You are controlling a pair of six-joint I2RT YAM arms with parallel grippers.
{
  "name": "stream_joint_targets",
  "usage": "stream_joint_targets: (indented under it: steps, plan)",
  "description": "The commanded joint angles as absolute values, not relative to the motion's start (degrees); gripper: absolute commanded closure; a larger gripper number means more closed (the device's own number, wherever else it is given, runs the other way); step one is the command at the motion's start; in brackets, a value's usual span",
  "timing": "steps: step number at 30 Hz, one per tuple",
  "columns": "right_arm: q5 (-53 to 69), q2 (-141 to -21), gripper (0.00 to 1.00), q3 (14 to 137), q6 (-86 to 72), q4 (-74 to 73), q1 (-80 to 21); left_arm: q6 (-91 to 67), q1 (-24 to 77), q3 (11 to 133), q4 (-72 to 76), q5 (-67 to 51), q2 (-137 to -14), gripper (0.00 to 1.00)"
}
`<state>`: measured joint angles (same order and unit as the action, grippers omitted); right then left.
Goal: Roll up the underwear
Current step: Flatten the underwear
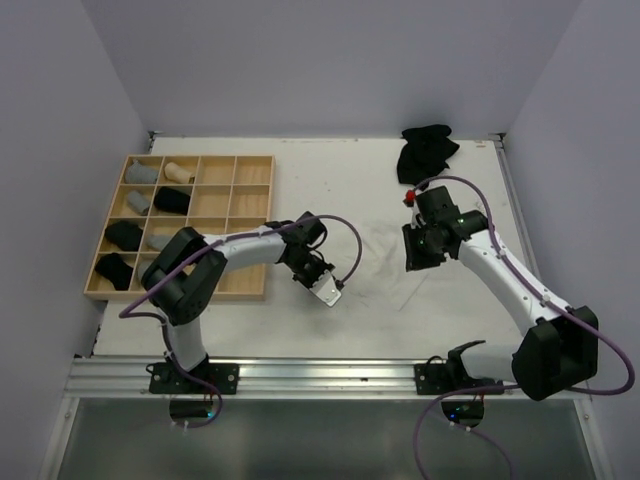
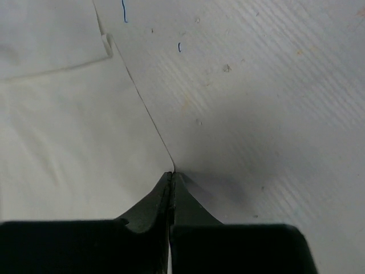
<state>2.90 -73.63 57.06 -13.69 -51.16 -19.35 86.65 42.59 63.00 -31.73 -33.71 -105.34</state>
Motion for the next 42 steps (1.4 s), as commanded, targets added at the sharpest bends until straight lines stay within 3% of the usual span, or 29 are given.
stream_joint_targets:
  steps: [1, 10, 12, 14, 17, 29, 42]
  plan:
    - [0.18, -72.95, 0.75, 62.83, -5.03, -51.93, -21.26, 89.73, 38.94, 60.82, -34.53, -29.09, -105.21, 1.0]
    - [-5.98, -70.23, 0.8, 56.81, 16.58, -44.94, -34.09, 90.19, 32.0, 59.59, -41.39, -34.36, -100.81, 0.98]
    - [-4.49, -69.08, 0.8, 53.98, 19.67, -43.34, -35.93, 90.17, 30.33, 60.64, -42.44, -35.68, -101.07, 0.86]
    - [-2.91, -68.73, 0.78, 50.28, 23.53, -42.01, -36.91, 89.91, 29.19, 61.78, -43.76, -37.87, -101.51, 0.66]
    - [-0.45, -67.85, 0.79, 46.94, 24.96, -39.38, -40.42, 88.77, 26.64, 63.88, -45.17, -41.56, -101.6, 0.61]
    - [1.85, -70.05, 0.74, 41.75, 27.77, -37.71, -52.37, 89.03, 22.06, 69.43, -49.04, -47.81, -105.11, 0.59]
    - [-1.58, -74.71, 0.67, 39.82, 29.53, -36.91, -56.16, 97.56, 22.41, 71.81, -52.38, -47.11, -107.66, 0.56]
